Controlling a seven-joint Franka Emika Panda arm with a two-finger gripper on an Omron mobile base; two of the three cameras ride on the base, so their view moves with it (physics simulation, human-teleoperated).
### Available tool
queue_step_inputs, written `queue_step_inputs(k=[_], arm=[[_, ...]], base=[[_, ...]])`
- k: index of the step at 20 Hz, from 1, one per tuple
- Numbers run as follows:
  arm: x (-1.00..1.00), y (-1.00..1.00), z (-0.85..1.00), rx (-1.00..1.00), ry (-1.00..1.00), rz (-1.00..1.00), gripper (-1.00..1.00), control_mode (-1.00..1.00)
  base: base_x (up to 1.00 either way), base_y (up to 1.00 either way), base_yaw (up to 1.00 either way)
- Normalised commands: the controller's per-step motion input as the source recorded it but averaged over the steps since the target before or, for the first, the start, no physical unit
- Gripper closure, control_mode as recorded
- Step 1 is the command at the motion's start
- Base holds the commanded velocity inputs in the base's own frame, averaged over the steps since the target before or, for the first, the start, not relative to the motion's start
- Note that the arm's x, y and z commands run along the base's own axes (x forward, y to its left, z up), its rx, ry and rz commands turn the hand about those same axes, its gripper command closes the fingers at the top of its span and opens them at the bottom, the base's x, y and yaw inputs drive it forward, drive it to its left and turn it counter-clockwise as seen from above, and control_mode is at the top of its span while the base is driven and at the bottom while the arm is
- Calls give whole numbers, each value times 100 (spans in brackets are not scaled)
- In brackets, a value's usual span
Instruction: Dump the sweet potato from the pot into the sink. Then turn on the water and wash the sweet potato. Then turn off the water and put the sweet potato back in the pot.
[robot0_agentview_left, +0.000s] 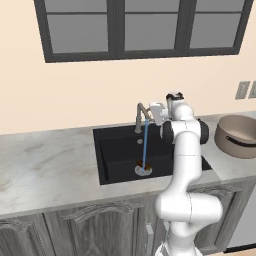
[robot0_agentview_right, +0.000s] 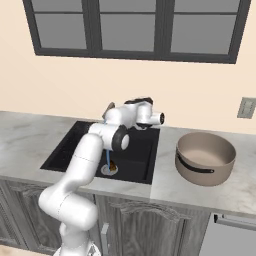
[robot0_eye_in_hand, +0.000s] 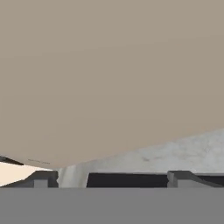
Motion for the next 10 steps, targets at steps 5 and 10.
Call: queue_step_inputs(k=[5, 10], arm=[[0, 35, -14, 0, 4, 0, -100, -100], [-1, 36, -15, 0, 3, 0, -100, -100]], base=[[0, 0, 0], [0, 0, 0]])
